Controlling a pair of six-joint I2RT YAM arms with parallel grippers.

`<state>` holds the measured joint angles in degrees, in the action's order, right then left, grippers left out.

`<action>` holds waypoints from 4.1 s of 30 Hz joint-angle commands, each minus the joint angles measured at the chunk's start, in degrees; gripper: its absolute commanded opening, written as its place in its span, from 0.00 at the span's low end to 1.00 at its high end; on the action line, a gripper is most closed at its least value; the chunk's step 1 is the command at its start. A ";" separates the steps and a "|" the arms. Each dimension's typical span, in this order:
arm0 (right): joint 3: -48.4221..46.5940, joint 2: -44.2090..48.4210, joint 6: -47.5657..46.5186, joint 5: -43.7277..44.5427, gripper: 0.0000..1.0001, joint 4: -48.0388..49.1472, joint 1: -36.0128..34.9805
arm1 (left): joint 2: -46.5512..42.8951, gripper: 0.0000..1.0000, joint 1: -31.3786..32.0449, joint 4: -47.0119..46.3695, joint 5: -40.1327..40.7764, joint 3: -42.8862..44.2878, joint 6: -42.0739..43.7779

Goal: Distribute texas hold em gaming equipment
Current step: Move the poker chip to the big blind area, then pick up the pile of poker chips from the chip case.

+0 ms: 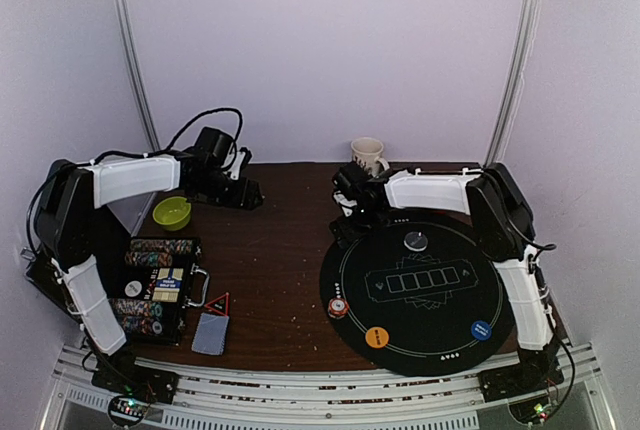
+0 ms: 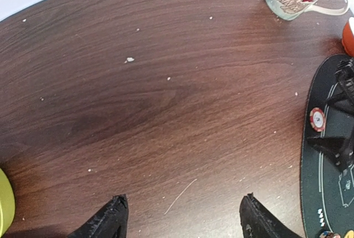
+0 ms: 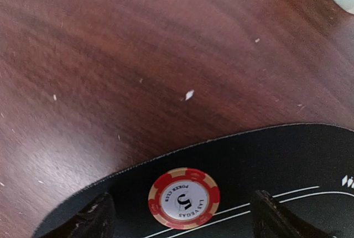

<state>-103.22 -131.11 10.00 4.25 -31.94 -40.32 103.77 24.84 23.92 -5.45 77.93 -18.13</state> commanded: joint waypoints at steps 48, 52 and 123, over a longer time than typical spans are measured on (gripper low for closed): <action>10.44 5.98 -4.01 -16.29 0.39 -9.51 -14.77 | -13.07 0.72 -0.72 6.44 6.78 -2.99 3.10; 10.11 5.69 -3.58 -16.30 0.42 -9.82 -15.73 | -15.22 0.73 -0.67 7.80 8.28 -3.78 3.34; 26.94 31.00 -16.68 -5.46 0.62 1.88 -8.07 | -34.22 0.51 1.00 35.94 15.52 -43.04 -47.22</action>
<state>-76.86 -101.38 -6.04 -0.56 -28.77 -48.82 68.25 25.78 65.91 14.11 38.24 -66.98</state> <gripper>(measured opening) 0.617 0.531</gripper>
